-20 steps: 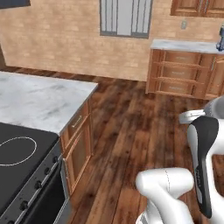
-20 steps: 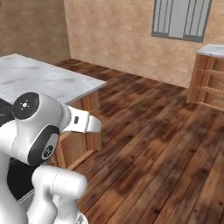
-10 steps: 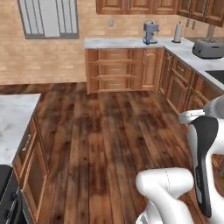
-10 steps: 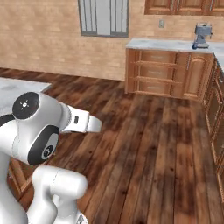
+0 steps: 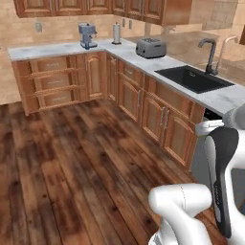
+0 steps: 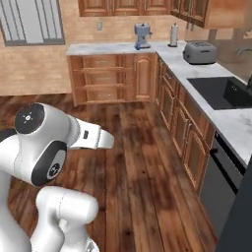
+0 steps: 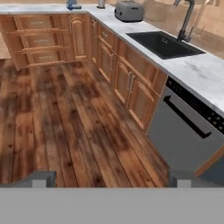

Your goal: Four empty soda cans are scattered around the kitchen. Gather all the cans and cluster them next to the stove for recycling.

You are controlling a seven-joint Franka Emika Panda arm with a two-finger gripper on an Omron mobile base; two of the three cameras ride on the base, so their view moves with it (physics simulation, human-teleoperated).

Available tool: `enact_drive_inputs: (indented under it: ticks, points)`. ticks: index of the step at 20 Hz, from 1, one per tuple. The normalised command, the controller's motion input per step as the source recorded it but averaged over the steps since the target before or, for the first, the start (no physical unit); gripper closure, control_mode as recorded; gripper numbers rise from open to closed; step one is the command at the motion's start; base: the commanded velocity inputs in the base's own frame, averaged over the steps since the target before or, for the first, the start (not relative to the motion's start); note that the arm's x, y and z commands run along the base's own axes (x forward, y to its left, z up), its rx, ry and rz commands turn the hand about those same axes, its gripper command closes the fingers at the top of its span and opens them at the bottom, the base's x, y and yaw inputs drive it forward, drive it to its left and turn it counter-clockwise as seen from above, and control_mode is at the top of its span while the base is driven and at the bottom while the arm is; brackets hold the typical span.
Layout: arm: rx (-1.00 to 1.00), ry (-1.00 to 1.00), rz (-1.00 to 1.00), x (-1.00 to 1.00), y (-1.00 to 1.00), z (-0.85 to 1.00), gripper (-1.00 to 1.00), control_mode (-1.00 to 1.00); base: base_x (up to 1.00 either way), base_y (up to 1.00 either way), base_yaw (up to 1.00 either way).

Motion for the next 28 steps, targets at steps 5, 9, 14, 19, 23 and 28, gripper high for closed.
enact_drive_inputs:
  ticks: [5, 9, 14, 19, 23, 28]
  points:
    - [0.0, 0.0, 0.0, 0.0, 0.0, 0.0, -1.0, 1.0, 0.13, 0.17, -0.54]
    - [0.0, 0.0, 0.0, 0.0, 0.0, 0.0, -1.0, 1.0, 0.17, 0.49, -0.49]
    - [0.0, 0.0, 0.0, 0.0, 0.0, 0.0, -1.0, 1.0, 0.01, 0.57, -0.34]
    - [0.0, 0.0, 0.0, 0.0, 0.0, 0.0, -1.0, 1.0, 0.0, 0.67, -0.15]
    - [0.0, 0.0, 0.0, 0.0, 0.0, 0.0, -1.0, 1.0, 0.21, 0.97, -0.21]
    - [0.0, 0.0, 0.0, 0.0, 0.0, 0.0, -1.0, 1.0, 0.52, 0.75, -0.3]
